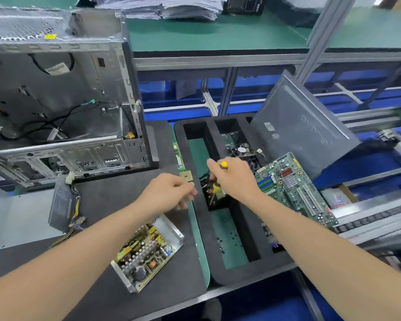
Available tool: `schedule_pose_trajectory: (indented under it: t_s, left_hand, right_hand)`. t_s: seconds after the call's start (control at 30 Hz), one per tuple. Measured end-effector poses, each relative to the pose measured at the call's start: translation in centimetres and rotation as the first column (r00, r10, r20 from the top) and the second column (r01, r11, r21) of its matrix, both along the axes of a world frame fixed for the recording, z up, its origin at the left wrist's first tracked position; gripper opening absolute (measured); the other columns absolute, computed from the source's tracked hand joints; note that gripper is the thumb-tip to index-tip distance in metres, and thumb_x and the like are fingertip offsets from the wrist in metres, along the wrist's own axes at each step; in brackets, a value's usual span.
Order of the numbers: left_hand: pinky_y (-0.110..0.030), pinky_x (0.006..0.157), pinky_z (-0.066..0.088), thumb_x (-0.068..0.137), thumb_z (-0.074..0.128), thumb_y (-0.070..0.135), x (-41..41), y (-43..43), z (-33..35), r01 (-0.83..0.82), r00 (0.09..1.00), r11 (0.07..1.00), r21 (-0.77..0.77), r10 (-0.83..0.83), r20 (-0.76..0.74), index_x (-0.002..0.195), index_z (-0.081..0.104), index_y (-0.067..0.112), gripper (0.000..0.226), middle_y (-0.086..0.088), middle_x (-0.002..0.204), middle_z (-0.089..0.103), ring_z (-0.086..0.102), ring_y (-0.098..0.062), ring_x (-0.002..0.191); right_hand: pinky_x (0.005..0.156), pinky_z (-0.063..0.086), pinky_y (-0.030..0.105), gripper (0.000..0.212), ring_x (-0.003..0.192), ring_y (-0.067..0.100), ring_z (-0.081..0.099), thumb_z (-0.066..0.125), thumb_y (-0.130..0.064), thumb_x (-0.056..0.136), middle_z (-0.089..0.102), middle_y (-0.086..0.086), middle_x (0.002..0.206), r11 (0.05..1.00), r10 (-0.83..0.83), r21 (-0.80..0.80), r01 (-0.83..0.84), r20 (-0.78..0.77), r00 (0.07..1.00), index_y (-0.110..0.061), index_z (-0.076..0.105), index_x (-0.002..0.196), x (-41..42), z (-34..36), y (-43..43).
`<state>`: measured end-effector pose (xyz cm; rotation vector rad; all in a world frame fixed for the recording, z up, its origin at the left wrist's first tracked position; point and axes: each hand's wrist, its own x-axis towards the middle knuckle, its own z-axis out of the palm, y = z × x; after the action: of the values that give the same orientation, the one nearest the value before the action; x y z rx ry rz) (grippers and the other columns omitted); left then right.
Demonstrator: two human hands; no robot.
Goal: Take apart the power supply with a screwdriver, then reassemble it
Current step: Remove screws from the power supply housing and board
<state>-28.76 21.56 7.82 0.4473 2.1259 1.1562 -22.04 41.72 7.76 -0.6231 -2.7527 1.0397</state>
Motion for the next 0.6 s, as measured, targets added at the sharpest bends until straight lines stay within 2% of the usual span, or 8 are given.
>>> schedule_pose_trajectory:
  t_s: [0.07, 0.1, 0.2, 0.27, 0.33, 0.4, 0.5, 0.6]
  left_hand:
    - [-0.028, 0.072, 0.06, 0.106, 0.054, 0.046, 1.0, 2.3, 0.1, -0.077, 0.888, 0.993, 0.094, 0.025, 0.459, 0.107, 0.076, 0.006, 0.045, -0.013, 0.101, 0.079, 0.077, -0.019, 0.079]
    - [-0.032, 0.078, 0.061, 0.106, 0.051, 0.05, 1.4, 3.3, 0.0, -0.132, 0.798, 0.983, 0.132, 0.026, 0.601, 0.115, 0.072, 0.002, 0.053, -0.017, 0.109, 0.078, 0.078, -0.025, 0.089]
    - [-0.038, 0.08, 0.061, 0.105, 0.052, 0.047, 1.9, 5.9, -0.2, -0.444, 0.544, 0.875, 0.193, 0.093, 0.834, 0.128, 0.061, 0.0, 0.053, -0.02, 0.123, 0.072, 0.075, -0.031, 0.101]
    - [-0.04, 0.077, 0.06, 0.107, 0.054, 0.038, 1.8, 7.0, -0.5, -0.557, 0.487, 0.81, 0.181, 0.143, 0.861, 0.129, 0.059, 0.003, 0.042, -0.021, 0.127, 0.07, 0.073, -0.031, 0.103]
    - [-0.039, 0.07, 0.062, 0.11, 0.051, 0.03, 1.5, 7.4, -1.2, -0.518, 0.565, 0.838, 0.172, 0.184, 0.804, 0.122, 0.06, 0.005, 0.029, -0.018, 0.119, 0.072, 0.073, -0.032, 0.098]
    - [-0.035, 0.061, 0.062, 0.112, 0.046, 0.026, 0.9, 7.2, -2.0, -0.403, 0.734, 0.907, 0.123, 0.239, 0.636, 0.116, 0.06, 0.004, 0.026, -0.015, 0.105, 0.075, 0.076, -0.03, 0.088]
    - [-0.038, 0.066, 0.064, 0.11, 0.048, 0.026, -0.7, 6.2, -2.6, -0.303, 0.879, 0.952, 0.05, 0.259, 0.4, 0.106, 0.061, 0.005, 0.025, -0.014, 0.093, 0.078, 0.075, -0.028, 0.076]
    - [-0.036, 0.064, 0.061, 0.106, 0.054, 0.017, -2.5, 5.3, -2.7, -0.258, 0.917, 0.966, -0.001, 0.245, 0.315, 0.1, 0.061, 0.006, 0.015, -0.013, 0.085, 0.071, 0.066, -0.025, 0.062]
  right_hand:
    - [0.073, 0.045, 0.037, 0.058, 0.067, 0.022, 0.058, 0.054, -0.049, 0.103, 0.061, 0.006, 0.06, 0.999, -0.009, 0.044, 0.015, -0.148, 0.989, -0.01, 0.063, 0.061, 0.1, 0.5, 0.1]
    - [0.074, 0.045, 0.037, 0.053, 0.068, 0.021, 0.058, 0.057, -0.046, 0.102, 0.06, 0.005, 0.061, 1.0, -0.004, 0.009, 0.006, -0.193, 0.981, -0.012, 0.062, 0.061, 0.3, 0.6, 0.0]
    - [0.082, 0.048, 0.031, 0.021, 0.083, 0.011, 0.063, 0.07, -0.031, 0.097, 0.066, -0.003, 0.083, 0.995, 0.083, -0.033, -0.092, -0.215, 0.973, -0.021, 0.074, 0.08, 1.7, -0.2, -0.1]
    - [0.088, 0.051, 0.025, 0.006, 0.094, 0.007, 0.066, 0.076, -0.021, 0.094, 0.069, -0.004, 0.101, 0.971, 0.156, -0.147, -0.188, -0.208, 0.966, -0.021, 0.077, 0.1, 2.9, -1.4, 0.5]
    - [0.093, 0.058, 0.03, 0.017, 0.102, 0.015, 0.073, 0.074, -0.01, 0.095, 0.074, 0.002, 0.113, 0.88, 0.17, -0.413, -0.234, -0.185, 0.968, -0.012, 0.076, 0.111, 3.9, -2.6, 1.6]
    - [0.088, 0.063, 0.038, 0.014, 0.1, 0.027, 0.076, 0.069, -0.005, 0.098, 0.078, 0.011, 0.109, 0.798, 0.125, -0.574, -0.185, -0.143, 0.982, -0.002, 0.075, 0.111, 4.4, -3.5, 2.7]
    - [0.078, 0.064, 0.028, 0.012, 0.086, 0.02, 0.078, 0.068, -0.008, 0.098, 0.078, 0.002, 0.096, 0.918, 0.206, -0.371, -0.138, 0.148, 0.967, -0.011, 0.078, 0.103, 4.8, -5.3, 4.0]
    - [0.085, 0.063, 0.032, 0.02, 0.092, 0.022, 0.076, 0.063, -0.004, 0.098, 0.078, 0.004, 0.105, 0.925, 0.351, -0.089, -0.369, 0.572, 0.741, -0.01, 0.078, 0.109, 5.0, -8.1, 3.5]
